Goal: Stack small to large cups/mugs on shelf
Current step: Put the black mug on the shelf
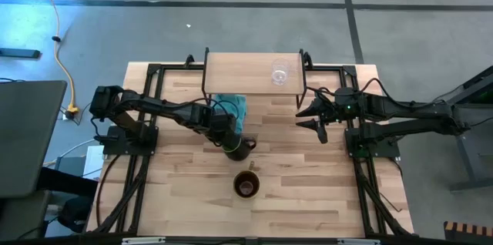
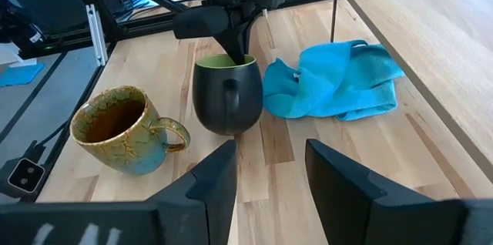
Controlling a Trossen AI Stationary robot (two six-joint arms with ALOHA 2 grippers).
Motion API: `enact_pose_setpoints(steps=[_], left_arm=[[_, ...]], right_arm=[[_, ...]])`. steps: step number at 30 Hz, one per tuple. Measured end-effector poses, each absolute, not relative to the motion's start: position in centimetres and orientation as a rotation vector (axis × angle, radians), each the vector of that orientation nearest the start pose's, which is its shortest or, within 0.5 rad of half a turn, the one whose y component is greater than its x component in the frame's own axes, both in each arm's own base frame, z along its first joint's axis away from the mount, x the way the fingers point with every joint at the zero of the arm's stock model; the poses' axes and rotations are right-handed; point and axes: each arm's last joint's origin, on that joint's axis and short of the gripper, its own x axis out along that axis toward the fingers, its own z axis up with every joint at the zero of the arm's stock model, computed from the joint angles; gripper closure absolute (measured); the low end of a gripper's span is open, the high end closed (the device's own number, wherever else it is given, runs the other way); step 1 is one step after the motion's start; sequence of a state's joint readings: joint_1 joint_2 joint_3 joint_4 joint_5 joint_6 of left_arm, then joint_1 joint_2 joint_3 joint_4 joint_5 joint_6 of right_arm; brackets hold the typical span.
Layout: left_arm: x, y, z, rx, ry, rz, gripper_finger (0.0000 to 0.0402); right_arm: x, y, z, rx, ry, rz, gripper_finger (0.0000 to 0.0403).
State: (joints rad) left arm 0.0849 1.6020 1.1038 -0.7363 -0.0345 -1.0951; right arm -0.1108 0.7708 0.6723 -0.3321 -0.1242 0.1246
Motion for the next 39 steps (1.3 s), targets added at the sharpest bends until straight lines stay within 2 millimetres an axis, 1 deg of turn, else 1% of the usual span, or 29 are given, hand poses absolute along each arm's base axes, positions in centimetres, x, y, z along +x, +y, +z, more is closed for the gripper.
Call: enact_pose_setpoints(steps=[4,9,14,17,22,32,39], left_arm=[[30.3,2.7,21.4,-0.934,1.059,0.745,0.0398],[30.7,3.1,23.1,-0.831,1.071,0.715,0.0399],[30.1,3.9,25.0,-0.695,1.161,0.718,0.0400],[29.5,4.0,25.6,-0.580,1.235,0.703,0.0400],[29.3,3.9,25.6,-0.411,1.313,0.582,0.0401],[30.0,4.0,24.9,-0.138,1.374,0.348,0.0401],[30.9,4.0,23.1,-0.093,1.444,0.266,0.0400]], right_arm=[[16.7,-1.5,28.3,0.175,0.428,-0.014,0.0258],[16.7,-1.5,28.3,0.179,0.428,-0.017,0.0258],[16.7,-1.5,28.3,0.186,0.428,-0.019,0.0258],[16.7,-1.5,28.3,0.205,0.428,-0.023,0.0258],[16.7,-1.5,28.3,0.207,0.428,-0.023,0.0258],[16.7,-1.5,28.3,0.206,0.428,-0.023,0.0258],[16.8,-1.5,28.3,0.207,0.427,-0.022,0.0258]])
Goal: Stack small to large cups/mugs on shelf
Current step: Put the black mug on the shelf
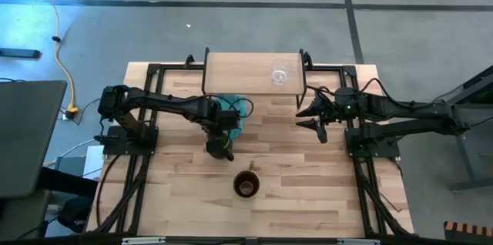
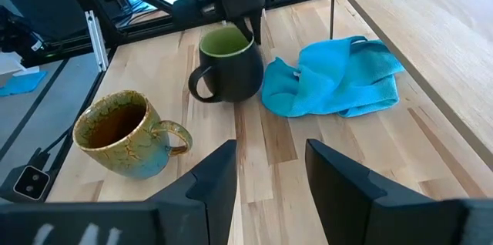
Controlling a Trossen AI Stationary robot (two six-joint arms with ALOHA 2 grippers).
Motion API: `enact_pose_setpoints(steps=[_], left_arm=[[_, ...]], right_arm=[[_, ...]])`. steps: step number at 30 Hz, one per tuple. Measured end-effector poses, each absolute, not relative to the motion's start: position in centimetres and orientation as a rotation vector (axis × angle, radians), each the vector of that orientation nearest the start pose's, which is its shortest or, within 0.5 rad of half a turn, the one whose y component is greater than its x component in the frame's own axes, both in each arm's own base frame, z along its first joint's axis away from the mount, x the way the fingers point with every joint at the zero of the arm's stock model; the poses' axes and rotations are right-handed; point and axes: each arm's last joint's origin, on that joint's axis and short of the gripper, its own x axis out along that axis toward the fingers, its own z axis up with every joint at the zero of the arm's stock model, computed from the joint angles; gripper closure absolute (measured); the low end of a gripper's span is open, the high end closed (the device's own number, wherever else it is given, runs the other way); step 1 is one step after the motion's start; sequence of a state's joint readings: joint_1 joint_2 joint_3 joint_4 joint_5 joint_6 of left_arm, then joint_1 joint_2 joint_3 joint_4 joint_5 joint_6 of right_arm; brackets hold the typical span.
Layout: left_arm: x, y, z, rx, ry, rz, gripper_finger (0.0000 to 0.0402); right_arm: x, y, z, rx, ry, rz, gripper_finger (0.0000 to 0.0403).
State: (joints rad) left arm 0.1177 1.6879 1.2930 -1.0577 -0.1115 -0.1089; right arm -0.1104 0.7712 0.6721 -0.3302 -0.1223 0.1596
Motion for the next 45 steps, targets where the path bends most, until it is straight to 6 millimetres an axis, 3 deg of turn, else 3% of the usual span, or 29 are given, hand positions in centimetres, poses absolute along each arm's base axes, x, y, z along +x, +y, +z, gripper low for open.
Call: enact_pose_setpoints(steps=[5,14,25,34,45], left_arm=[[31.4,4.0,22.2,-0.100,1.466,0.263,0.0392],[31.4,4.0,22.2,-0.145,1.458,0.275,0.0377],[32.3,4.1,24.0,-0.187,1.387,0.304,0.0319],[31.6,3.9,24.1,-0.301,1.450,0.357,0.0295],[31.3,3.7,24.1,-0.477,1.466,0.450,0.0293]], right_arm=[[16.8,-1.5,28.3,0.207,0.424,-0.021,0.0258],[16.8,-1.5,28.3,0.207,0.425,-0.021,0.0258],[16.8,-1.5,28.3,0.208,0.425,-0.021,0.0258],[16.7,-1.5,28.2,0.206,0.437,-0.021,0.0258],[16.6,-1.5,28.0,0.208,0.457,-0.021,0.0258]])
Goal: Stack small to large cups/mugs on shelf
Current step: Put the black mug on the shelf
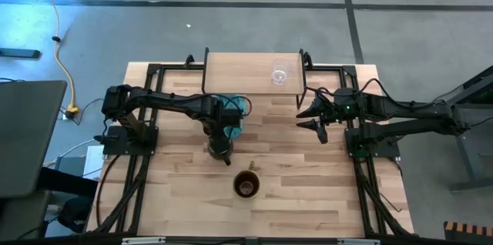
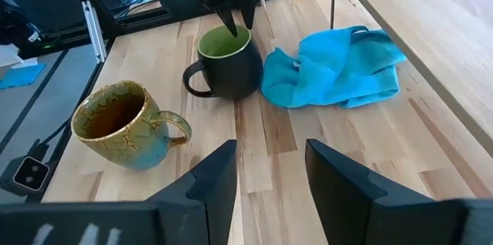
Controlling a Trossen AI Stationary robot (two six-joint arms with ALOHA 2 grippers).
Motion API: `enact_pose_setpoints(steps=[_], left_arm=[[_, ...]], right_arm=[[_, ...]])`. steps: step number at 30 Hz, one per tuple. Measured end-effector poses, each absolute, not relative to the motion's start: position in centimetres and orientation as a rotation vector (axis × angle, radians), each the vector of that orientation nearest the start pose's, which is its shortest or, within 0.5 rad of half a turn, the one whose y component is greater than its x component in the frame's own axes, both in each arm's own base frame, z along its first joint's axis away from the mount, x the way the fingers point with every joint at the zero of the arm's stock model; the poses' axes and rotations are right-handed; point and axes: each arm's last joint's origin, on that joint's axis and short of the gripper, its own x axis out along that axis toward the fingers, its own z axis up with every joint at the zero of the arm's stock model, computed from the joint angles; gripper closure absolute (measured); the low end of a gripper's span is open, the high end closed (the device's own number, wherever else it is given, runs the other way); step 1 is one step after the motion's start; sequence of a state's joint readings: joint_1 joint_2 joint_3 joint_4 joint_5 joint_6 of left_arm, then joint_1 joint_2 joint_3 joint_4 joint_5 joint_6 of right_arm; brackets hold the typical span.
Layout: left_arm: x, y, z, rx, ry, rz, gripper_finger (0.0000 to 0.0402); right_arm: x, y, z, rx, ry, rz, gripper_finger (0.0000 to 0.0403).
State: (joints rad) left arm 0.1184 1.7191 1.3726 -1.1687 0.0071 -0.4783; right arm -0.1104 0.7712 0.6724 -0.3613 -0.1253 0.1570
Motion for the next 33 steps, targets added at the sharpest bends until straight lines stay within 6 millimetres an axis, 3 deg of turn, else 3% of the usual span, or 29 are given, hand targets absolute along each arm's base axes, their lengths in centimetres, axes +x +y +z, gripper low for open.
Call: enact_pose_setpoints(steps=[17,33], left_arm=[[30.82,3.67,24.11,-0.585,1.483,0.590,0.0293],[31.47,3.77,23.13,-0.558,1.493,0.586,0.0293]], right_arm=[[16.62,-1.45,28.02,0.206,0.458,-0.012,0.0258],[16.62,-1.40,28.02,0.214,0.459,0.005,0.0258]])
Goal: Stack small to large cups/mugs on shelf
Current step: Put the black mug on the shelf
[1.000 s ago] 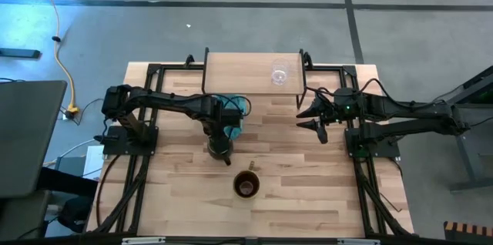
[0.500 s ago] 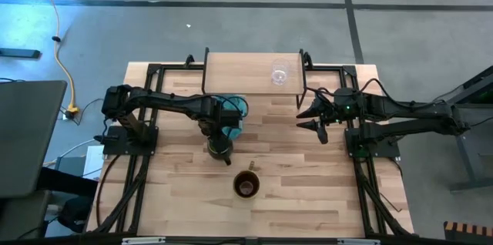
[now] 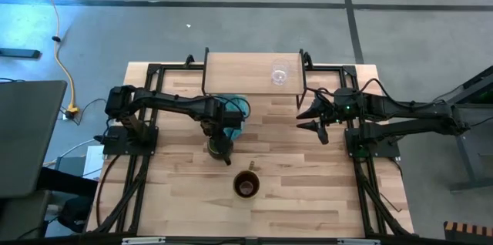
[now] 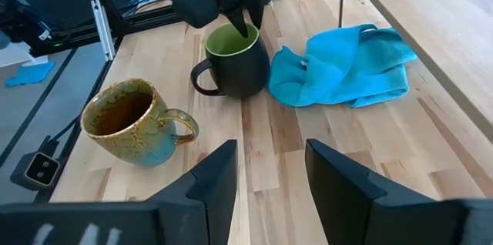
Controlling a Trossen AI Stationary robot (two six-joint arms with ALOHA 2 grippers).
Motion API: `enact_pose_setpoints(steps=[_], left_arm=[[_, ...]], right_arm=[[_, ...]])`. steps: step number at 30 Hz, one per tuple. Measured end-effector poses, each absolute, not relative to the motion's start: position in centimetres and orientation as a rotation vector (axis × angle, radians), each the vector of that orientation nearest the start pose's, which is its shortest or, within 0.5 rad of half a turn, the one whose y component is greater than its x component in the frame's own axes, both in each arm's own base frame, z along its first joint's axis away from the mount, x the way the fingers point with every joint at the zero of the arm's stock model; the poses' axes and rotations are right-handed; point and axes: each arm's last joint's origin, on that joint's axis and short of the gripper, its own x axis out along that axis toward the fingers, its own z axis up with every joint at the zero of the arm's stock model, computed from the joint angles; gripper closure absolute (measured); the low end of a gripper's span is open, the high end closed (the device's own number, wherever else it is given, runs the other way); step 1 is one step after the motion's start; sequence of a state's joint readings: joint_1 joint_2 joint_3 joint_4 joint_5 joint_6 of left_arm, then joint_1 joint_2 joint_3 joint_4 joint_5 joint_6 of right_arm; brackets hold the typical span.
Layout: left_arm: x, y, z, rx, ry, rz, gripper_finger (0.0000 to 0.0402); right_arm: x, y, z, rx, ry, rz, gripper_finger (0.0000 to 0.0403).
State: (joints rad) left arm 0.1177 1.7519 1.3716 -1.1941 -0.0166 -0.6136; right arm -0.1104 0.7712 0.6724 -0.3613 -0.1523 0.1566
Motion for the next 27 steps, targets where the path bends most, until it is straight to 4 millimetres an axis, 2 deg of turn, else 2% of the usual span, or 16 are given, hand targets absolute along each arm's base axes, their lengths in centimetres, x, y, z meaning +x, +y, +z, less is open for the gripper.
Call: enact_pose_setpoints(steps=[7,14,27], left_arm=[[31.33,3.76,23.17,-0.545,1.506,0.580,0.0307],[31.31,3.85,23.17,-0.503,1.505,0.586,0.0392],[31.34,3.80,23.17,-0.497,1.512,0.553,0.0399]], right_arm=[[16.62,-1.40,28.02,0.209,0.459,0.009,0.0258],[16.62,-1.40,28.02,0.208,0.459,0.009,0.0258],[16.62,-1.40,28.01,0.215,0.459,0.007,0.0258]])
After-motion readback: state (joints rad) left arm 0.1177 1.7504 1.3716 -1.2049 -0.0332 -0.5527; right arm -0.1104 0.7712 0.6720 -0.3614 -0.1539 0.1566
